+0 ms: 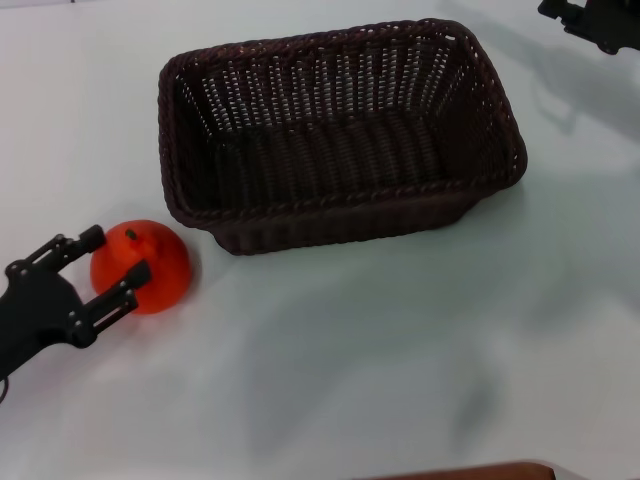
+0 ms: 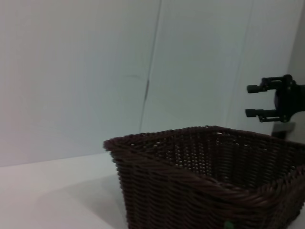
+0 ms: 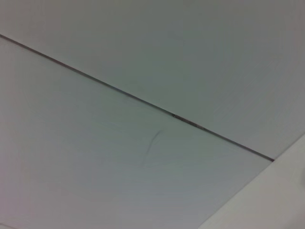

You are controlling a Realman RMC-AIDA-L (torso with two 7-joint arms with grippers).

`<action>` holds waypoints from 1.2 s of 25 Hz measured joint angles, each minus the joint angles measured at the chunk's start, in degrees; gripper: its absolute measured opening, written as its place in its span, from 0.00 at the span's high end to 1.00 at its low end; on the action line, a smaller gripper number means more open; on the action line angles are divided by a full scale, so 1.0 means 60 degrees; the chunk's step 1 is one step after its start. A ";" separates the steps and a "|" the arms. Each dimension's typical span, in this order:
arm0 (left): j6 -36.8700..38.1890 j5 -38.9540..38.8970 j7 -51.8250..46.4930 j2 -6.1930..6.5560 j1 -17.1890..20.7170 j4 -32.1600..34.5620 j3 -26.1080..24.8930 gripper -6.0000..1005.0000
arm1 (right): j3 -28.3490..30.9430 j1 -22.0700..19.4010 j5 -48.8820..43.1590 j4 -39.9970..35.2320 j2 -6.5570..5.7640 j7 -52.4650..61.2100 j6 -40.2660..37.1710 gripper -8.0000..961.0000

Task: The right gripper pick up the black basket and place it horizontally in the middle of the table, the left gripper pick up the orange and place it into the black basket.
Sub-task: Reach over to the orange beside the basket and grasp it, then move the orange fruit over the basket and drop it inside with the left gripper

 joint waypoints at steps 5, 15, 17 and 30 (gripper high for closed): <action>0.0179 0.0396 -0.0026 0.0016 -0.0235 -0.0002 0.0001 0.40 | -0.0030 -0.0066 0.0007 0.0091 0.0028 0.0000 0.0019 0.31; 0.0658 0.0572 0.0000 -0.0034 -0.0410 -0.0002 -0.0013 0.68 | -0.0061 -0.0124 0.0008 0.0157 0.0120 0.0000 0.0071 0.31; 0.0619 0.0574 0.0017 -0.0036 -0.0412 -0.0010 -0.0016 0.71 | -0.0062 -0.0126 0.0007 0.0193 0.0122 -0.0002 0.0076 0.31; -0.0932 0.0472 0.0008 -0.0284 -0.0226 -0.0384 -0.2917 0.87 | 0.0011 -0.0170 0.0043 0.0320 0.0124 -0.0104 0.0084 0.31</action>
